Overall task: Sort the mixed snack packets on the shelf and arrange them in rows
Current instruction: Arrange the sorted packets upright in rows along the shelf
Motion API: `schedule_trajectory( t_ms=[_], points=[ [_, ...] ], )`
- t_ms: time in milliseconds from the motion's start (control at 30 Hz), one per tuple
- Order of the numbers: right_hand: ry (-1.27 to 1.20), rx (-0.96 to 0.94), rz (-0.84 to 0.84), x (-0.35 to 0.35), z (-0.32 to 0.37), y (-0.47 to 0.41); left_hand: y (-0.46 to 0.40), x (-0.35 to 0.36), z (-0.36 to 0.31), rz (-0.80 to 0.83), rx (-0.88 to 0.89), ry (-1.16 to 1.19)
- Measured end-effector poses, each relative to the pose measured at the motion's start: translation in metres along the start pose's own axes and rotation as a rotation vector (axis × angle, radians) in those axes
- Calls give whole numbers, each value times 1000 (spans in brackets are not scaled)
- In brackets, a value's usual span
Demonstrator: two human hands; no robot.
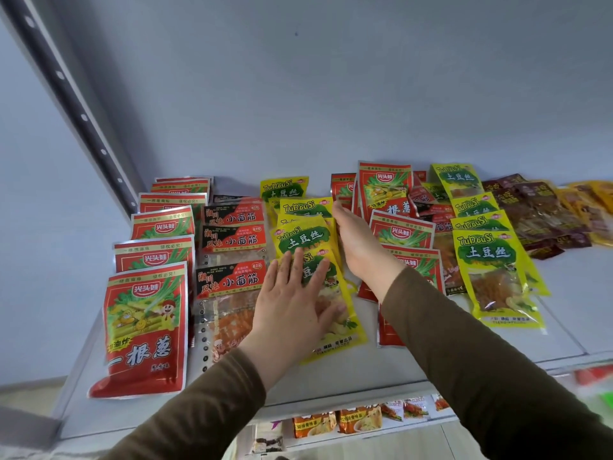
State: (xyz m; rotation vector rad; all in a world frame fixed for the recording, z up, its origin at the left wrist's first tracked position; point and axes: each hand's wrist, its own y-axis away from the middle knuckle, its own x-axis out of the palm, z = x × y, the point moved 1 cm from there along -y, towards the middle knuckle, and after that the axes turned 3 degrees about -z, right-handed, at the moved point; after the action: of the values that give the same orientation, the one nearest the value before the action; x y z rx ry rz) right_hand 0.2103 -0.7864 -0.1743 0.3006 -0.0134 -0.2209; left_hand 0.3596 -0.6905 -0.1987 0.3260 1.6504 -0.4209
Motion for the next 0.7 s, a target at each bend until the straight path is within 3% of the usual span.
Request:
schedule_trajectory(
  t_ms=[133,367,700],
  points=[
    [128,-37,15,5,1,2,-1,-1,0,7,-1,-24],
    [117,-17,74,10,-6,3,-3,-3,5,22,6,-55],
    [-99,100,-29,20,4,-46,-8,-9,11,34,49,-44]
  ],
)
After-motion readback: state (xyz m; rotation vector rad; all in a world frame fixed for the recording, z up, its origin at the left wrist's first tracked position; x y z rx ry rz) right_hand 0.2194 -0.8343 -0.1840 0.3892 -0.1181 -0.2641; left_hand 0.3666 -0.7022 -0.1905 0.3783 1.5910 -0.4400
